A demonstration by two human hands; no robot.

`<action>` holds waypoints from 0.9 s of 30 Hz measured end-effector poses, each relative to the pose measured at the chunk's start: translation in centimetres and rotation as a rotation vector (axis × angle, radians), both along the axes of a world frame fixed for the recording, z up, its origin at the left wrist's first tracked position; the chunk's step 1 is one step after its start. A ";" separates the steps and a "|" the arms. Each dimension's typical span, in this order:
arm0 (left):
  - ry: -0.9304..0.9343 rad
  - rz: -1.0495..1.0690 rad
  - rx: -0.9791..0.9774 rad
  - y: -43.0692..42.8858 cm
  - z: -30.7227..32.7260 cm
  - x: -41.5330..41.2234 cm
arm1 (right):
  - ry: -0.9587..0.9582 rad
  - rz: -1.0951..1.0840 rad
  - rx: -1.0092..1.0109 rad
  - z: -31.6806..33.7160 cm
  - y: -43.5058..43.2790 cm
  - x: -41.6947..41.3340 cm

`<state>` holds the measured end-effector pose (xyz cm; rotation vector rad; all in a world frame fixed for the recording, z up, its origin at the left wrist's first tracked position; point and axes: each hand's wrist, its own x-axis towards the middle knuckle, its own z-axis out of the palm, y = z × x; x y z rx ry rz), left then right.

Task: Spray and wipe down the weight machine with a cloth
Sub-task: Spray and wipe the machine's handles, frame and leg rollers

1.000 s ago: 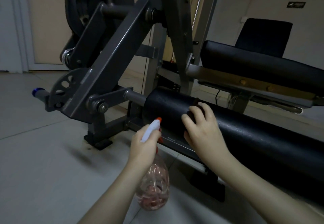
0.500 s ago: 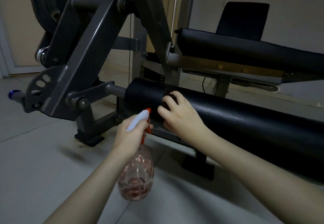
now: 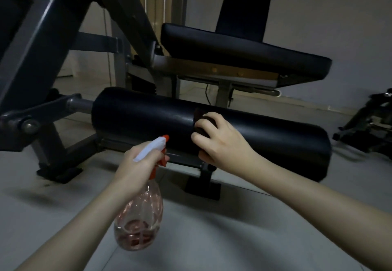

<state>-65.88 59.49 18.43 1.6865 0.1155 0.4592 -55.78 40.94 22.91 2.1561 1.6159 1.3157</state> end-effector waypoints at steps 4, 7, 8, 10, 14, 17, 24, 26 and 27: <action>0.048 -0.037 -0.019 -0.7 -1.5 2.0 | -0.005 -0.001 0.007 -0.2 -4.1 0.4; 0.128 -0.045 -0.088 0.4 -4.3 4.9 | -0.012 -0.011 0.033 -0.2 -7.3 0.7; 0.144 -0.045 -0.125 0.9 -5.4 6.0 | -0.010 -0.014 0.048 -0.2 -8.5 0.8; 0.169 -0.085 -0.151 0.9 -7.1 9.2 | -0.006 -0.020 0.080 0.0 -10.8 0.9; 0.182 -0.058 -0.221 -0.9 -7.0 10.1 | -0.023 -0.050 0.123 0.2 -13.7 0.9; 0.183 -0.074 -0.203 -0.1 -8.5 10.0 | -0.025 -0.084 0.149 0.5 -15.1 0.8; 0.064 -0.207 -0.163 -3.2 -5.3 6.0 | 0.006 -0.200 0.309 0.0 -18.6 0.0; 0.088 -0.169 -0.167 -3.4 -5.2 6.4 | 0.019 -0.248 0.369 -0.1 -18.1 -0.1; 0.138 -0.129 -0.168 -3.3 -5.2 7.1 | 0.030 -0.272 0.403 -0.1 -17.3 -0.2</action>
